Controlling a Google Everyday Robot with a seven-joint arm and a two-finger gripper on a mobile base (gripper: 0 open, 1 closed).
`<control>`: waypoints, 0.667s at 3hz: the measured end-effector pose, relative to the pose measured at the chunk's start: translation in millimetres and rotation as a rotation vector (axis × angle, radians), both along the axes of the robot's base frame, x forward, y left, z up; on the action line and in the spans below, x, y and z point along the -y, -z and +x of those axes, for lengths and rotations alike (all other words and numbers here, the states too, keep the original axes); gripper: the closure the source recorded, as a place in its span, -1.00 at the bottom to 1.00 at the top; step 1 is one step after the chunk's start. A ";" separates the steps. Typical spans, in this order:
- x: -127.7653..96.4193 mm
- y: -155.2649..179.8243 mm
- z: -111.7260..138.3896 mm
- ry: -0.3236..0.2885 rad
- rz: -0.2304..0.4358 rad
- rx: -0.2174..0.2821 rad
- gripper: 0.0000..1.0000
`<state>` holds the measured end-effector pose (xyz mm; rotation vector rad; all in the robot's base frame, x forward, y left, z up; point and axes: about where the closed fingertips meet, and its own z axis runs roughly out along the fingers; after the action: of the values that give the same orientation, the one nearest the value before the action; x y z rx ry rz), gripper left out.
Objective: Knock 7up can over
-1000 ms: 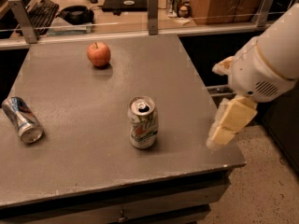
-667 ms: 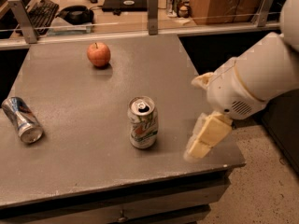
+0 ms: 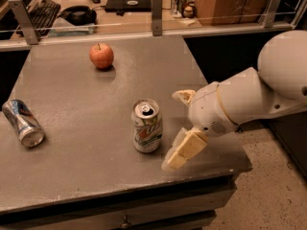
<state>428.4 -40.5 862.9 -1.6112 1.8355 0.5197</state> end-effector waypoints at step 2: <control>-41.5 4.6 28.0 -0.019 0.172 0.039 -1.00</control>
Offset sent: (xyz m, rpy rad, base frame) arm 0.0508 0.0572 -0.0025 0.2668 -0.0699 0.0119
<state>456.4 1.0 858.3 -1.5143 1.6992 0.6328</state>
